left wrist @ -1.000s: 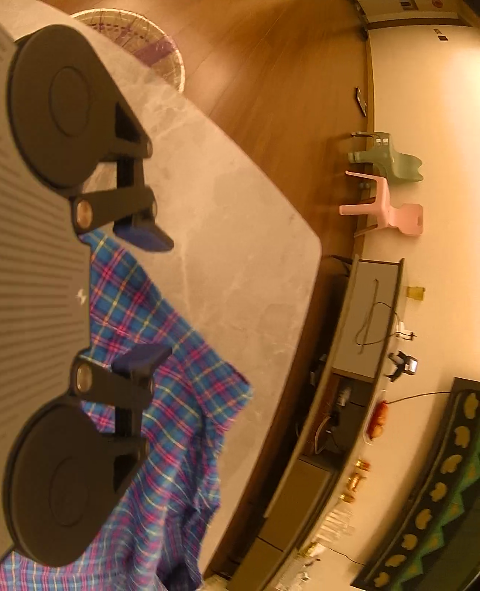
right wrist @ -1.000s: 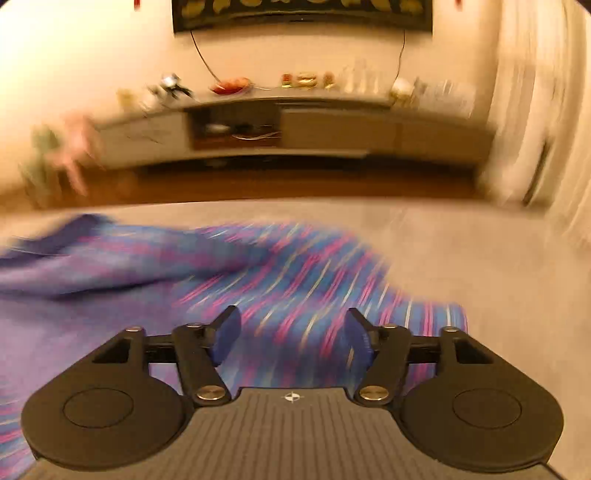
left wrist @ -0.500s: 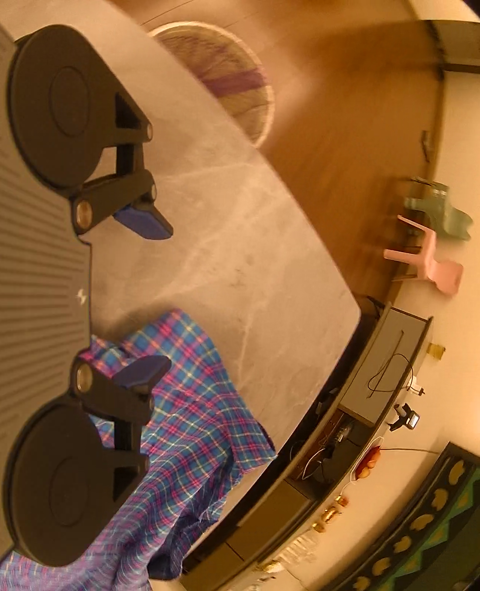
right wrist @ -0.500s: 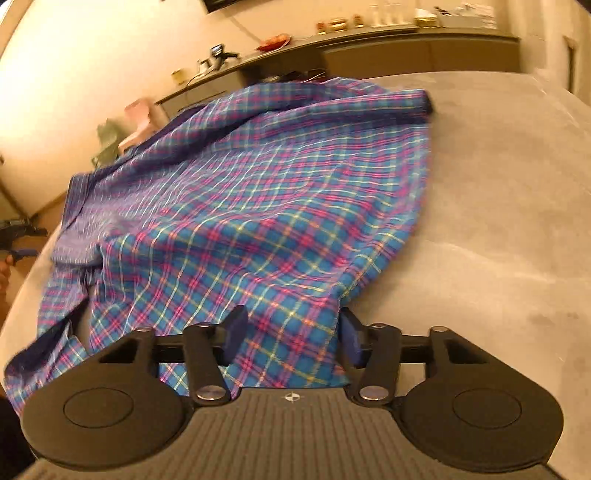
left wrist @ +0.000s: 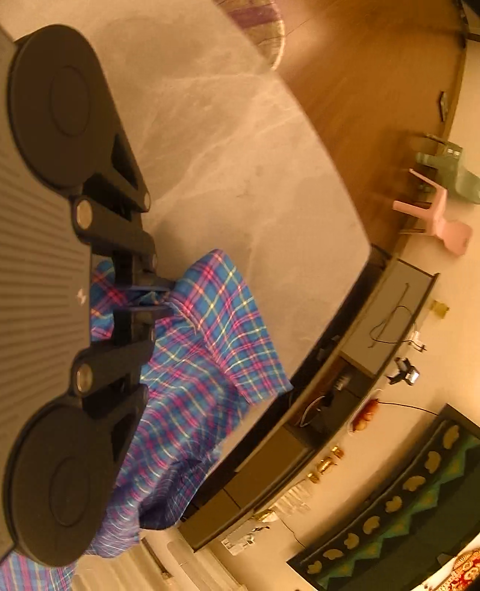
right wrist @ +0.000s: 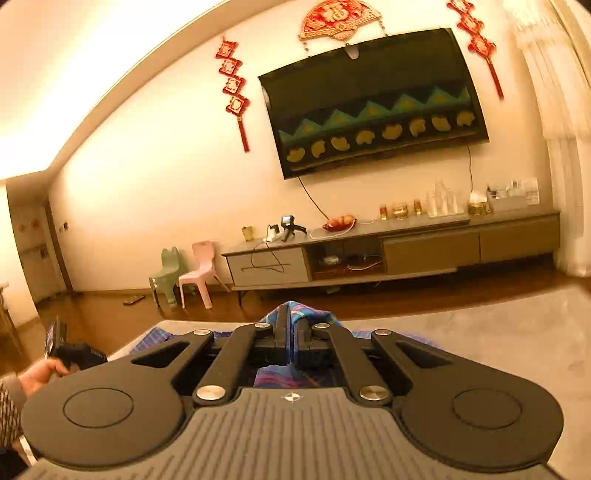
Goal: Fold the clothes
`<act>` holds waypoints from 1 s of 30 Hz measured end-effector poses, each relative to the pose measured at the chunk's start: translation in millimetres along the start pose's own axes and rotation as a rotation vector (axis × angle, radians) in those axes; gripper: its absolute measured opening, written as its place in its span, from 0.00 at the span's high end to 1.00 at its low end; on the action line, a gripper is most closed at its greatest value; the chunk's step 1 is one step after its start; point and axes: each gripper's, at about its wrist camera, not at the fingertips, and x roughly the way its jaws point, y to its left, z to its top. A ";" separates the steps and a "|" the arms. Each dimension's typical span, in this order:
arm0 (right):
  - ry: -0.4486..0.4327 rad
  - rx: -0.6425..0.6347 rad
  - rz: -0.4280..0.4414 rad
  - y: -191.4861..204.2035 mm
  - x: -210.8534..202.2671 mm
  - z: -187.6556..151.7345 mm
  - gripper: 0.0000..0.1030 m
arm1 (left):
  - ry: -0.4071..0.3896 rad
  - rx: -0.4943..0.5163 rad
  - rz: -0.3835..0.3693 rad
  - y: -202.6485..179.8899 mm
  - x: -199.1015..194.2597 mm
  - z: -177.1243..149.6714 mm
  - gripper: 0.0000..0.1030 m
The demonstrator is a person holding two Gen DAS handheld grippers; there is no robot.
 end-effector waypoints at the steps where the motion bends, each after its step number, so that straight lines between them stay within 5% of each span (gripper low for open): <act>1: 0.058 -0.002 -0.018 -3.7 -2.6 -11.4 1.00 | 0.007 0.000 0.001 2.2 0.9 -0.8 0.93; 5: 0.330 0.068 -0.118 -18.3 0.0 -78.5 1.00 | 0.053 0.027 0.043 1.5 8.5 -12.1 0.92; 9: 0.432 0.039 -0.117 -11.3 5.6 -103.4 0.94 | 0.073 0.025 0.106 0.1 13.5 -17.6 0.86; 11: 0.368 0.023 -0.132 -10.9 3.9 -85.2 0.55 | 0.063 0.026 0.149 -1.0 9.9 -16.0 0.77; 13: 0.296 0.015 -0.162 -16.3 11.4 -58.5 0.35 | 0.021 0.042 0.209 -7.2 -4.0 -15.8 0.70; 16: 0.243 -0.029 -0.204 -27.2 38.2 -25.6 0.34 | -0.060 0.173 0.204 -35.7 -40.5 -26.0 0.57; 20: 0.340 -0.163 -0.216 -37.6 110.5 -33.4 0.33 | 0.041 0.550 -0.095 -90.6 -68.0 -74.4 0.52; 21: 0.388 -0.199 -0.213 -40.5 130.2 -43.5 0.33 | 0.070 0.633 -0.118 -99.9 -67.3 -90.2 0.52; 24: 0.492 -0.287 -0.174 -34.5 158.0 -76.7 0.34 | 0.149 0.778 -0.073 -110.7 -45.5 -123.4 0.53; 26: 0.554 -0.342 -0.143 -28.7 169.1 -98.8 0.37 | 0.194 0.783 -0.015 -104.7 -22.4 -126.1 0.53; 30: 0.630 -0.353 -0.104 5.7 148.8 -117.3 0.44 | 0.164 0.751 0.019 -100.6 7.9 -101.1 0.47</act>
